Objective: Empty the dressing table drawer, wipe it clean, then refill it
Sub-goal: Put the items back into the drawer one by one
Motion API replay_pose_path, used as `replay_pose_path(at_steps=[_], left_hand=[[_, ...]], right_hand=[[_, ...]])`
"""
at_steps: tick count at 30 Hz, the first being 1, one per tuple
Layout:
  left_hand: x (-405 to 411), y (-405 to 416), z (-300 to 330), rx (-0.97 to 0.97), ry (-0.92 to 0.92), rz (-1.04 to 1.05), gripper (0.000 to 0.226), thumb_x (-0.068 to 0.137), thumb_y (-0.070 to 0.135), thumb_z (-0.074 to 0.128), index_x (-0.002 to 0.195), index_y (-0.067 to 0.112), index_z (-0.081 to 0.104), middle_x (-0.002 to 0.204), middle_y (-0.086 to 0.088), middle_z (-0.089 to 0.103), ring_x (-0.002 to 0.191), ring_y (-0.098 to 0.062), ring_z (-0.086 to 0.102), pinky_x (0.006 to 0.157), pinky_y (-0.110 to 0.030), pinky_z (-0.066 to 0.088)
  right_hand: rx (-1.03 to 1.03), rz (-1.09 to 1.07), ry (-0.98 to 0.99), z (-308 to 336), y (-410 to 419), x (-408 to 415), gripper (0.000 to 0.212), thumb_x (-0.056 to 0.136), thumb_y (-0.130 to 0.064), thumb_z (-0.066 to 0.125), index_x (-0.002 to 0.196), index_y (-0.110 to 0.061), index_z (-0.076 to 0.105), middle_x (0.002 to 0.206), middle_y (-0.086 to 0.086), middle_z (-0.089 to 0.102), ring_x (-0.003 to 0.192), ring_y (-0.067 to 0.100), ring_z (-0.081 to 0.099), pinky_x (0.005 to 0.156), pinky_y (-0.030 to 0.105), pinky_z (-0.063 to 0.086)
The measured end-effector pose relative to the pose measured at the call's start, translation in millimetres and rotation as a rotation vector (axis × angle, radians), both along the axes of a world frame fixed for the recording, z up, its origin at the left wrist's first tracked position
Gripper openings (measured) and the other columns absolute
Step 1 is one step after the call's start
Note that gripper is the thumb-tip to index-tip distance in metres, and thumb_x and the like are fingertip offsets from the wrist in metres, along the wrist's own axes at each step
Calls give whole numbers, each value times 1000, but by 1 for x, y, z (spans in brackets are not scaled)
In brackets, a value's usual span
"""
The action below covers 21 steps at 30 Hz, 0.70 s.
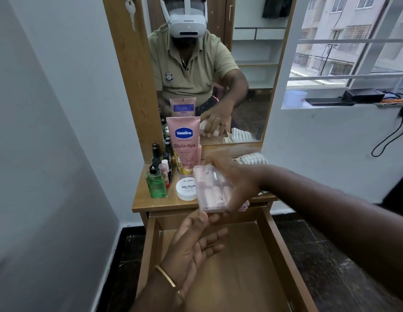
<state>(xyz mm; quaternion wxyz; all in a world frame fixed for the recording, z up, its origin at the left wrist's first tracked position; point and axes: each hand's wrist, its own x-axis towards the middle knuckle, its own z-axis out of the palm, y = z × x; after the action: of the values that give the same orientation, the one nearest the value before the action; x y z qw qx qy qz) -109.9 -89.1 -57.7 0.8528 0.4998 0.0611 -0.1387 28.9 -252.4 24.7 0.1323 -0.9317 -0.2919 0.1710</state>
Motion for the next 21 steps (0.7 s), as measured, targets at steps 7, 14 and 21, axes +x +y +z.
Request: replay_pose_path(at_steps=[7, 14, 21], left_hand=[[-7, 3, 4, -42, -12, 95, 48, 78, 19, 68, 122, 4, 56, 99, -19, 73, 73, -22, 71, 74, -37, 60], [-18, 11, 2, -40, 60, 27, 47, 77, 3, 65, 122, 0, 55, 93, -23, 72, 64, -25, 69, 59, -34, 60], [-25, 17, -2, 61, 116, -92, 33, 89, -4, 56, 120, 6, 58, 89, -19, 72, 65, -24, 69, 63, -37, 59]], right_hand=[[-71, 16, -25, -1, 16, -49, 125, 61, -45, 89, 151, -36, 2, 158, -5, 17, 141, 23, 28, 107, 40, 42], [78, -186, 34, -13, 0, -88, 129, 60, -61, 85, 154, -39, 0, 163, -9, 9, 148, 21, 17, 117, 49, 29], [658, -577, 390, -50, -40, -101, 23, 94, -28, 65, 110, -11, 66, 100, 8, 76, 94, 24, 73, 88, 47, 58]])
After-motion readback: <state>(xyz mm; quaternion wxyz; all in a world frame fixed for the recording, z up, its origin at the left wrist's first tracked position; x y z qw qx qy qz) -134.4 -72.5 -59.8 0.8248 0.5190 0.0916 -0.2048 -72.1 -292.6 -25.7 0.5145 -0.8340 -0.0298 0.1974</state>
